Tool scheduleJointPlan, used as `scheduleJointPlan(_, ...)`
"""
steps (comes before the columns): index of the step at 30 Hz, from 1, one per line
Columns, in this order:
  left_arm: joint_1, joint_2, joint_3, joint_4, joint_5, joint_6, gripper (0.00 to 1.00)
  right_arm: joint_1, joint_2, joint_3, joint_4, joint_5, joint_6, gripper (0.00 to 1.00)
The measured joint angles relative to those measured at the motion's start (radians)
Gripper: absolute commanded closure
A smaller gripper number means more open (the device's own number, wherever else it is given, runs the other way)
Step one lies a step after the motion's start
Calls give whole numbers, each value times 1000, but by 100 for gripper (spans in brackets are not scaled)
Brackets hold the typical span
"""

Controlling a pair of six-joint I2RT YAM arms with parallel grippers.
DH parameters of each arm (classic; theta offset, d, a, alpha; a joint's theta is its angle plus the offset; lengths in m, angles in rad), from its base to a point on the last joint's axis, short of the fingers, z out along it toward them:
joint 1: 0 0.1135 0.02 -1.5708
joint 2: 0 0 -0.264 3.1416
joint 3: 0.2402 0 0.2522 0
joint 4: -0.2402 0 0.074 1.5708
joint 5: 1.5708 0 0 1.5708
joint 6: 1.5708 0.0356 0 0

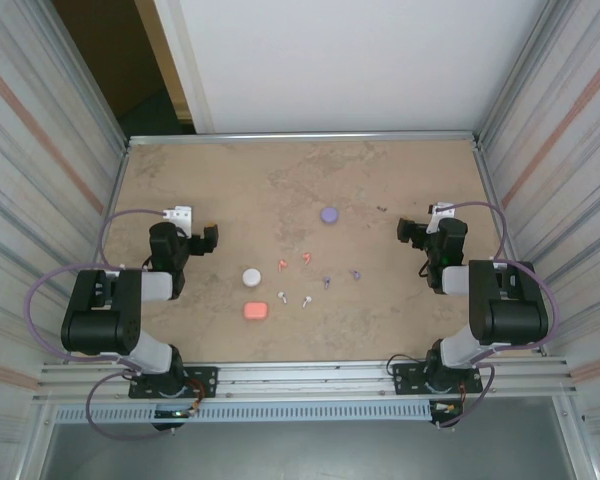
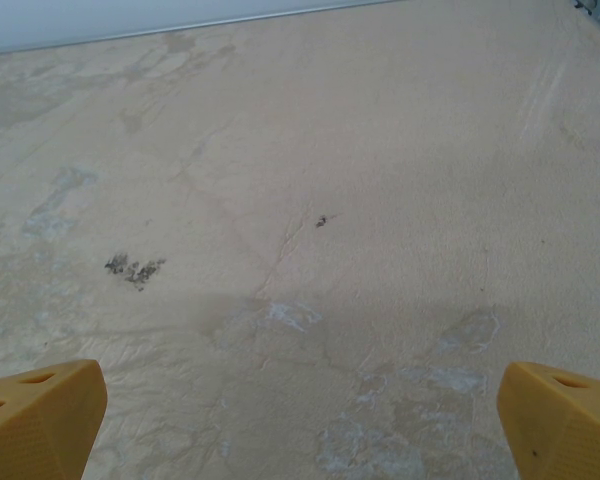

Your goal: Insert the wireless bluetooth earbuds into the charging case

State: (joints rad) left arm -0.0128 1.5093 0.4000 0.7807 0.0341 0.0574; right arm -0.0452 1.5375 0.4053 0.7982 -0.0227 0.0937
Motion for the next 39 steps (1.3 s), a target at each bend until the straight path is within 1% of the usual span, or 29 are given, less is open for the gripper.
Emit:
scheduleJointPlan(9, 0, 0, 0, 1, 4, 0, 1, -6, -2, 0, -3, -1, 2, 1)
scheduleJointPlan(13, 0, -23, -26, 14, 10, 0, 1, -18, -73, 0, -84, -1, 3, 1)
scheduleJointPlan(17, 0, -129, -45, -36, 6, -1, 1, -21, -218, 19, -227, -9, 3, 1)
scheduleJointPlan(20, 0, -249, -43, -95, -5, -10, 1, -20, -320, 66, -357, -38, 6, 1)
scheduleJointPlan(23, 0, -365, -36, -176, -5, -46, 1, -3, -401, 132, -504, -76, 11, 1)
scheduleJointPlan(28, 0, -500, -21, -315, 3, -158, 1, 79, -449, 266, -738, -145, 21, 1)
scheduleJointPlan(31, 0, -560, -20, -388, 14, -248, 1, 159, -452, 330, -859, -180, 4, 1)
scheduleJointPlan(36, 0, -651, -23, -494, 69, -399, 1, 357, -478, 351, -965, -222, -63, 1)
scheduleJointPlan(39, 0, -716, -42, -536, 104, -465, 1, 463, -488, 351, -977, -249, -108, 1)
